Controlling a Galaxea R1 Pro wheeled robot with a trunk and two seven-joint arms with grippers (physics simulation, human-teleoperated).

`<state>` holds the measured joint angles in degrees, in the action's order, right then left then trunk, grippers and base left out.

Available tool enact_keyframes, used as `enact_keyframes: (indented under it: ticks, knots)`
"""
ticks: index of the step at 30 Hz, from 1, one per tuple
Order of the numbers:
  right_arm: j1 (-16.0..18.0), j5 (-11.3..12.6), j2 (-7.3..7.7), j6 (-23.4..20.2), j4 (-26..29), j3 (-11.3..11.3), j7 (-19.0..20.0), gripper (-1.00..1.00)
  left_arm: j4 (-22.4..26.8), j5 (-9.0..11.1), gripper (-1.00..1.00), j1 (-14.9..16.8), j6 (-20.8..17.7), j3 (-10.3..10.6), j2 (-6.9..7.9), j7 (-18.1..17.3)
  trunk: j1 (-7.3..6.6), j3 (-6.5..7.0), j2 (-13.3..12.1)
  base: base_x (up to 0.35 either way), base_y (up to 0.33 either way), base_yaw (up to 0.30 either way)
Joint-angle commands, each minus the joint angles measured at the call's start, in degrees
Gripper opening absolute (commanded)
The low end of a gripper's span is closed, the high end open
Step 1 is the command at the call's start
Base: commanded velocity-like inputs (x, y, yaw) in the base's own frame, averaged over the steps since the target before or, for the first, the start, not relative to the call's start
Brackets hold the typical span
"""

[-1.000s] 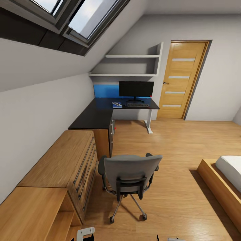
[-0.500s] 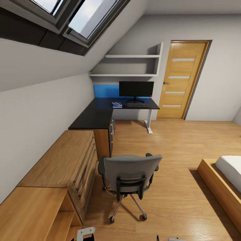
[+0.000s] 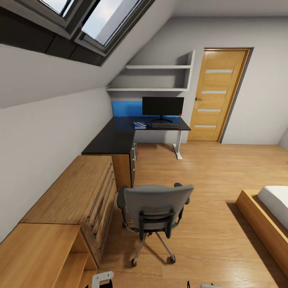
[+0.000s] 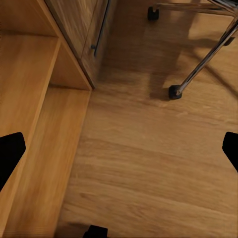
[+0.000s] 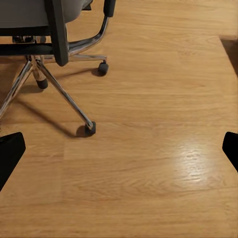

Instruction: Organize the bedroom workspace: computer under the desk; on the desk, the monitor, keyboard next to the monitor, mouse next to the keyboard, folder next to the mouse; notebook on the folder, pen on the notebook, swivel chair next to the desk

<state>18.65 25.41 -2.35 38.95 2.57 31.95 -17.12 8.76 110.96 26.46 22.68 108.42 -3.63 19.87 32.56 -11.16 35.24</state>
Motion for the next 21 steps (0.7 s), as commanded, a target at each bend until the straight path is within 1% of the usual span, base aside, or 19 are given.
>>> enact_keyframes:
  ticks: [1,4,21]
  knots:
    - [0.05,0.25,-0.02,0.08,-0.03,0.49,-0.37,1.00,0.15,0.27,1.00,0.08,0.18,0.45,0.04,0.43,0.24,-0.28,0.50,0.000,0.000,0.000]
    - [0.06,0.25,0.06,0.07,-0.03,0.49,-0.37,1.00,0.03,0.64,1.00,0.09,-0.05,0.37,0.03,0.44,0.90,-0.82,1.70,0.000,0.000,0.000]
    - [0.05,0.35,0.56,0.07,-0.03,0.32,-0.37,1.00,0.03,0.92,1.00,0.05,-0.09,0.30,0.06,0.44,4.64,-3.87,8.52,0.000,0.000,0.000]
